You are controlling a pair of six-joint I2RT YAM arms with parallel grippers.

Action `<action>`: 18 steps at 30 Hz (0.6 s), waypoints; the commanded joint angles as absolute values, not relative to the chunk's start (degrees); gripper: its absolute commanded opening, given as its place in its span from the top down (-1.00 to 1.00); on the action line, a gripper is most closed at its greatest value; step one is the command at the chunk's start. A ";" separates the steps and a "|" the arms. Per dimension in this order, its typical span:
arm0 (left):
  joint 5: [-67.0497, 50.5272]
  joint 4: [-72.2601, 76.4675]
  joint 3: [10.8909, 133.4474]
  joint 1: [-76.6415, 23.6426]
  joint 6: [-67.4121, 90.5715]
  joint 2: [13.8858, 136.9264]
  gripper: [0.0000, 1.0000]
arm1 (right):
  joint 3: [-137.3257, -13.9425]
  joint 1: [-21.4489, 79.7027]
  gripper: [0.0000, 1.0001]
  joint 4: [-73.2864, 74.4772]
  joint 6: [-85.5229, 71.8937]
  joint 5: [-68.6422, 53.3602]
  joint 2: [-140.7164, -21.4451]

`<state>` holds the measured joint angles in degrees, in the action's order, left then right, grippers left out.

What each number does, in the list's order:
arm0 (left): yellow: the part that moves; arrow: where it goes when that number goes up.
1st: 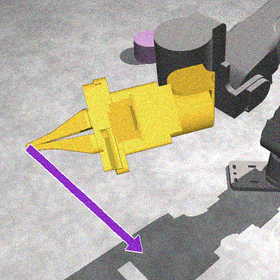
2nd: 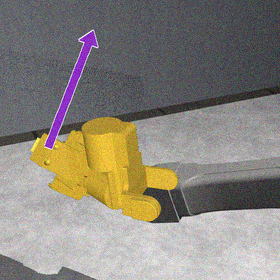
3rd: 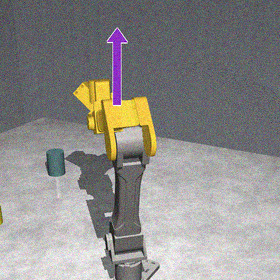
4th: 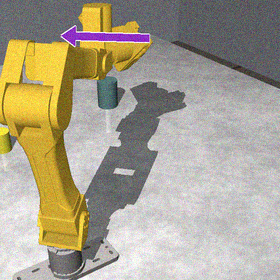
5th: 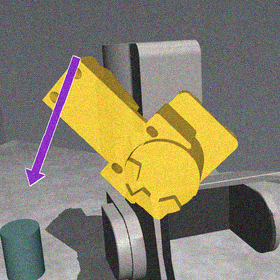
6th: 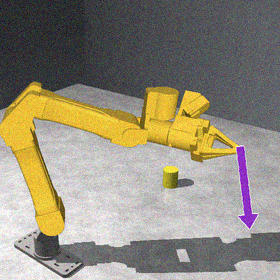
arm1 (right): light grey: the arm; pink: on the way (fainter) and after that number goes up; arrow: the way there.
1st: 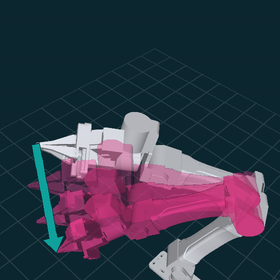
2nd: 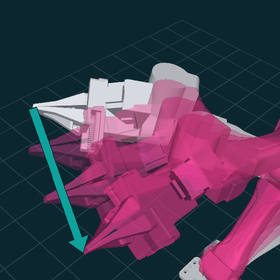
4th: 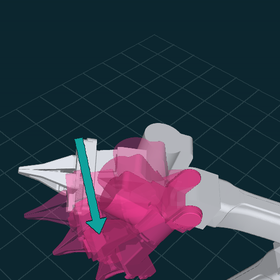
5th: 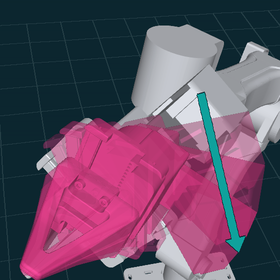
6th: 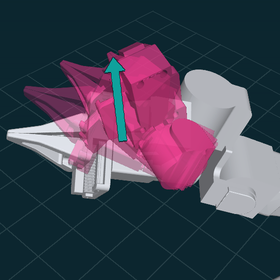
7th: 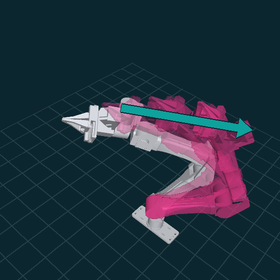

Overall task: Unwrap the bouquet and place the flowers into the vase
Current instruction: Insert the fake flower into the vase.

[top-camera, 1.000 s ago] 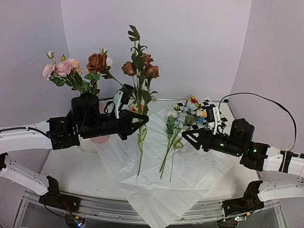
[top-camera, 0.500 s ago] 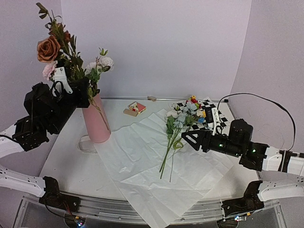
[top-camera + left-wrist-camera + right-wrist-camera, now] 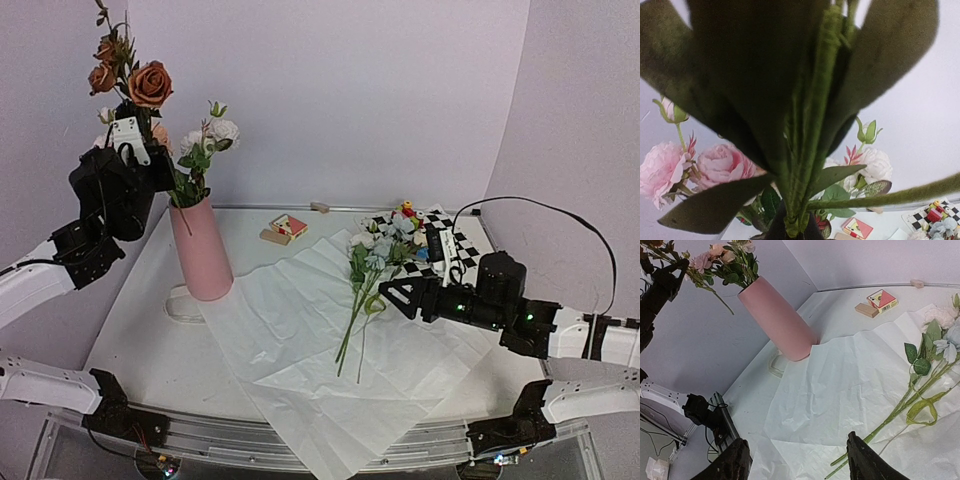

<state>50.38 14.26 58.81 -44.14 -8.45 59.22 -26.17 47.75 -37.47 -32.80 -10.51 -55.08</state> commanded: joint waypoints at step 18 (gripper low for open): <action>46.94 21.50 74.80 -37.09 -16.79 74.58 1.00 | -26.10 47.62 -0.35 -40.09 -31.99 -9.26 -51.81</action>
